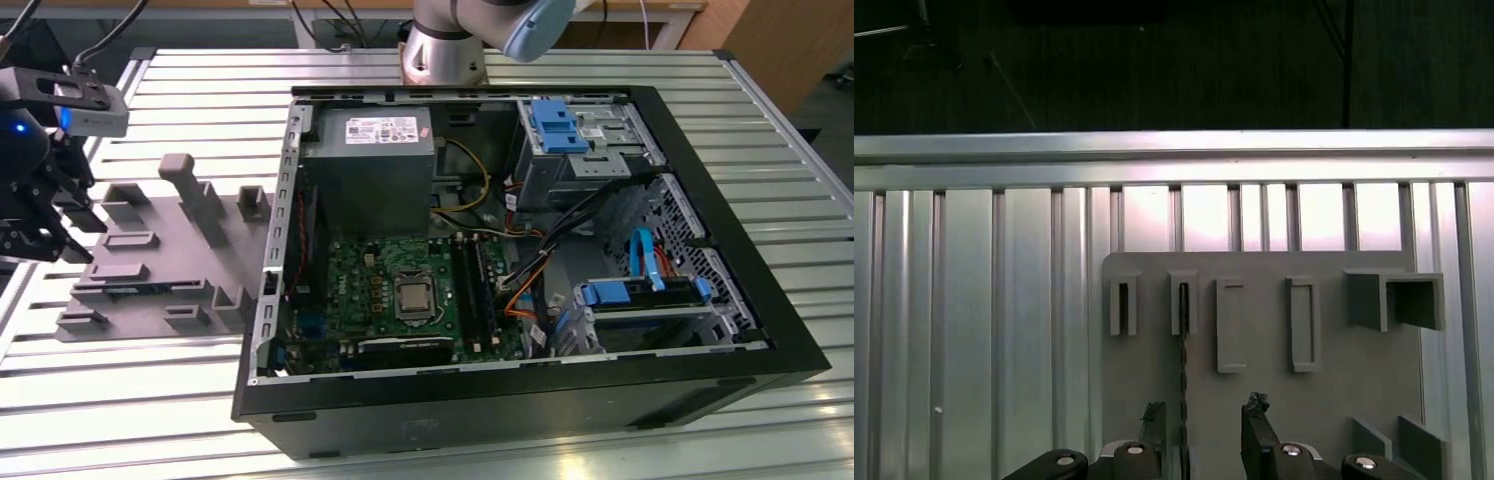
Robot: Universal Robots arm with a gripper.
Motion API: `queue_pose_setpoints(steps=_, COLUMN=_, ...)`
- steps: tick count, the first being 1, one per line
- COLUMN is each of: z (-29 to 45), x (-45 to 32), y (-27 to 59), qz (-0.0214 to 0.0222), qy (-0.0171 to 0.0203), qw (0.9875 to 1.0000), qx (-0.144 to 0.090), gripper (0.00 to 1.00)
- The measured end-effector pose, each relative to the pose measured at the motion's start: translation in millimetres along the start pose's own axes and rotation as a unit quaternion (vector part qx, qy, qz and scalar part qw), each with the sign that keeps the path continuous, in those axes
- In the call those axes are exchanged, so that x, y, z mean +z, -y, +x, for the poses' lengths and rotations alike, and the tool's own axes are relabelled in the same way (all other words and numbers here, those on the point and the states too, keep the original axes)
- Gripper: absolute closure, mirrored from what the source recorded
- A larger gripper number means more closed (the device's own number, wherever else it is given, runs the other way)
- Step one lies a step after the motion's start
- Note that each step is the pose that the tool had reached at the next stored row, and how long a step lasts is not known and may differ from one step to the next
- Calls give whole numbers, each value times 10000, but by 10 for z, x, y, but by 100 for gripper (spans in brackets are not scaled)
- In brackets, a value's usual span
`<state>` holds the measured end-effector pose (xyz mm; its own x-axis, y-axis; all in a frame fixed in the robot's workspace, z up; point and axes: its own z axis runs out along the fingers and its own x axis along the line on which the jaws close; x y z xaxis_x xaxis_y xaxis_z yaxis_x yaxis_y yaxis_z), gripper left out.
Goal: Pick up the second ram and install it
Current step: 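Pick up the second ram and move it above second insertion slot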
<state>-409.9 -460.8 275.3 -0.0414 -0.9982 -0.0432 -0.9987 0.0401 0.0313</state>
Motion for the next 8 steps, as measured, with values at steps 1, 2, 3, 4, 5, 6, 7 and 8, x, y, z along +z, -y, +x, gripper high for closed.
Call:
queue_pose_setpoints(steps=1, z=1, x=15, y=1, qz=1, qy=-2, qw=10000, qx=5, gripper=57)
queue_pose_setpoints(steps=2, z=2, x=30, y=2, qz=2, qy=-5, qw=10000, qx=10, gripper=57)
queue_pose_setpoints(steps=3, z=2, x=45, y=2, qz=3, qy=-9, qw=10000, qx=16, gripper=57)
queue_pose_setpoints(steps=4, z=3, x=58, y=2, qz=3, qy=-12, qw=10000, qx=20, gripper=57)
queue_pose_setpoints(steps=5, z=3, x=73, y=3, qz=3, qy=-12, qw=10000, qx=22, gripper=57)
queue_pose_setpoints(steps=6, z=4, x=84, y=3, qz=3, qy=-13, qw=10000, qx=23, gripper=57)
queue_pose_setpoints(steps=7, z=4, x=93, y=3, qz=3, qy=-13, qw=10000, qx=23, gripper=57)
queue_pose_setpoints(steps=8, z=4, x=98, y=3, qz=3, qy=-13, qw=10000, qx=23, gripper=57)
